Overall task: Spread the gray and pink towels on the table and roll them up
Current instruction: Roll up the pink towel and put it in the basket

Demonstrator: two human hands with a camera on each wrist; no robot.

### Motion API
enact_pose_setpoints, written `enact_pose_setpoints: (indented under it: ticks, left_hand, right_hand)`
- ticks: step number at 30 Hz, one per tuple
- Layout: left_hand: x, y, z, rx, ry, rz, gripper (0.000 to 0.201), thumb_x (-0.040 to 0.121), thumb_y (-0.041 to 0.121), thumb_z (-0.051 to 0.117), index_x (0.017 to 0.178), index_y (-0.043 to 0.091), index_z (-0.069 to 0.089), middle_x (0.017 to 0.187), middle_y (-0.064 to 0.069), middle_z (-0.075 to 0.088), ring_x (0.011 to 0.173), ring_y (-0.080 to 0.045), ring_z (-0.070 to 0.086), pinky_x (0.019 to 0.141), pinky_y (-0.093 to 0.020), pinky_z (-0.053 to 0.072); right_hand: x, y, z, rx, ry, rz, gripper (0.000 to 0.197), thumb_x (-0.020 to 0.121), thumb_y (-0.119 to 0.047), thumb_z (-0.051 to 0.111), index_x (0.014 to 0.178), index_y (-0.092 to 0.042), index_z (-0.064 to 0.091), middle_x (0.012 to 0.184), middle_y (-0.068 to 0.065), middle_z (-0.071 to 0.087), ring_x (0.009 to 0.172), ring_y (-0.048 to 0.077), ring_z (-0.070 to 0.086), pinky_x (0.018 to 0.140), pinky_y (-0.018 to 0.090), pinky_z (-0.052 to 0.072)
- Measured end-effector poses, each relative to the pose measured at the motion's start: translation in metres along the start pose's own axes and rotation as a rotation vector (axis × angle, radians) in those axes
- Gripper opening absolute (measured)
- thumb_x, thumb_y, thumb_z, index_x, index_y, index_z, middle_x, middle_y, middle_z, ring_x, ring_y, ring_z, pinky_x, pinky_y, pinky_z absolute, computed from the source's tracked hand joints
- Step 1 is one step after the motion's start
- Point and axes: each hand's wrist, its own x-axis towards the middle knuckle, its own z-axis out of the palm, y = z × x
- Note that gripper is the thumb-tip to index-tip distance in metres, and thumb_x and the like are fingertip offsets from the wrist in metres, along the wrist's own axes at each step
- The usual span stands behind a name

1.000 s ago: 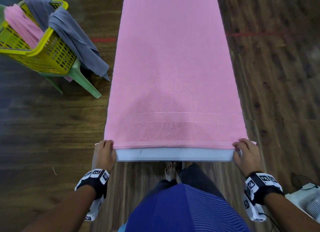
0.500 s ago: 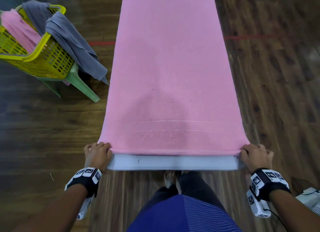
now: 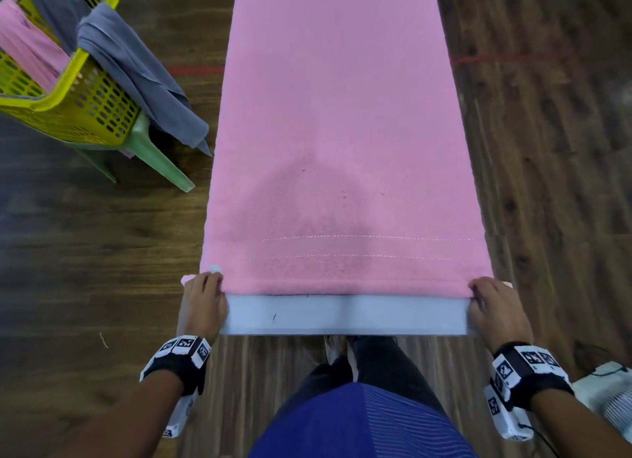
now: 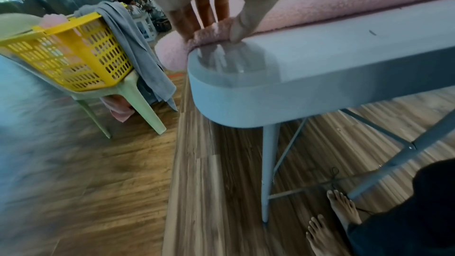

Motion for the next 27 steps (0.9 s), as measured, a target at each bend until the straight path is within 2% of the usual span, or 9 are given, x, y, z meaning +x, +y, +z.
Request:
enact_pose_setpoints:
  ticks: [4, 7, 10, 12, 15, 17, 20, 24, 27]
  left_hand:
    - [0.008, -0.003, -0.012, 0.084, -0.053, -0.002, 0.022, 0.075, 0.012, 0.057, 0.092, 0.004, 0.069, 0.091, -0.013, 0.067, 0.081, -0.037, 0.059, 0.074, -0.047, 0.046]
    - [0.015, -0.002, -0.023, 0.24, -0.187, 0.003, 0.034, 0.075, 0.033, 0.035, 0.077, 0.017, 0.065, 0.074, -0.001, 0.065, 0.072, -0.028, 0.059, 0.076, -0.043, 0.038]
    - [0.024, 0.001, -0.028, 0.274, -0.216, -0.024, 0.016, 0.078, 0.028, 0.046, 0.084, 0.019, 0.058, 0.074, -0.001, 0.063, 0.074, -0.027, 0.058, 0.082, -0.045, 0.035]
    - [0.029, 0.004, -0.028, 0.26, -0.168, -0.064, 0.018, 0.077, 0.014, 0.063, 0.094, 0.014, 0.058, 0.085, -0.007, 0.061, 0.081, -0.03, 0.056, 0.081, -0.047, 0.037]
    - [0.028, 0.006, -0.02, 0.282, -0.165, 0.034, 0.033, 0.058, -0.001, 0.073, 0.085, 0.009, 0.056, 0.08, -0.012, 0.055, 0.072, -0.032, 0.051, 0.063, -0.044, 0.045]
    - [0.025, 0.004, -0.014, 0.215, -0.179, 0.098, 0.039, 0.051, -0.006, 0.074, 0.082, 0.008, 0.054, 0.077, -0.01, 0.052, 0.066, -0.03, 0.049, 0.057, -0.04, 0.046]
    - [0.023, -0.001, -0.007, 0.126, -0.131, 0.099, 0.034, 0.061, -0.004, 0.07, 0.091, 0.005, 0.056, 0.088, -0.012, 0.055, 0.077, -0.03, 0.05, 0.069, -0.045, 0.047]
    - [0.025, 0.001, -0.011, 0.016, -0.089, 0.038, 0.028, 0.069, -0.008, 0.071, 0.095, -0.001, 0.064, 0.093, -0.015, 0.063, 0.084, -0.034, 0.057, 0.073, -0.046, 0.053]
    - [0.028, 0.007, -0.021, 0.052, -0.08, 0.034, 0.015, 0.078, 0.007, 0.059, 0.087, 0.001, 0.068, 0.082, -0.014, 0.067, 0.074, -0.034, 0.062, 0.064, -0.042, 0.053]
  right_hand:
    - [0.008, -0.001, -0.007, 0.006, 0.06, 0.054, 0.022, 0.074, 0.0, 0.066, 0.096, -0.003, 0.071, 0.097, 0.015, 0.069, 0.09, 0.035, 0.059, 0.079, 0.043, 0.05]
    - [0.016, -0.003, -0.015, -0.148, 0.024, 0.04, 0.015, 0.078, -0.013, 0.06, 0.086, -0.011, 0.072, 0.09, 0.01, 0.071, 0.084, 0.033, 0.058, 0.075, 0.041, 0.042]
    - [0.023, -0.01, -0.017, -0.234, -0.051, 0.117, 0.021, 0.081, -0.02, 0.047, 0.089, -0.015, 0.066, 0.094, 0.01, 0.065, 0.088, 0.031, 0.053, 0.078, 0.042, 0.036]
    - [0.025, -0.015, -0.016, -0.227, -0.006, 0.177, 0.015, 0.079, -0.012, 0.058, 0.094, -0.01, 0.061, 0.099, 0.018, 0.059, 0.091, 0.035, 0.05, 0.081, 0.046, 0.036]
    - [0.022, -0.014, -0.007, -0.158, 0.04, 0.101, 0.018, 0.066, 0.003, 0.066, 0.082, -0.005, 0.061, 0.086, 0.019, 0.054, 0.081, 0.038, 0.051, 0.073, 0.048, 0.04]
    - [0.019, -0.012, -0.001, -0.068, 0.038, 0.019, 0.023, 0.06, 0.01, 0.066, 0.079, -0.003, 0.062, 0.083, 0.017, 0.056, 0.077, 0.038, 0.053, 0.07, 0.045, 0.045]
    - [0.018, -0.01, 0.002, -0.054, 0.047, 0.008, 0.037, 0.055, 0.009, 0.07, 0.09, -0.003, 0.063, 0.093, 0.017, 0.062, 0.08, 0.035, 0.053, 0.075, 0.043, 0.046]
    - [0.022, -0.007, 0.001, -0.008, 0.06, -0.033, 0.037, 0.064, 0.007, 0.067, 0.1, -0.003, 0.064, 0.103, 0.016, 0.064, 0.089, 0.036, 0.055, 0.083, 0.045, 0.049]
    - [0.026, -0.008, -0.004, -0.024, 0.097, -0.012, 0.024, 0.073, -0.003, 0.059, 0.094, -0.006, 0.07, 0.097, 0.012, 0.068, 0.087, 0.034, 0.057, 0.08, 0.045, 0.049]
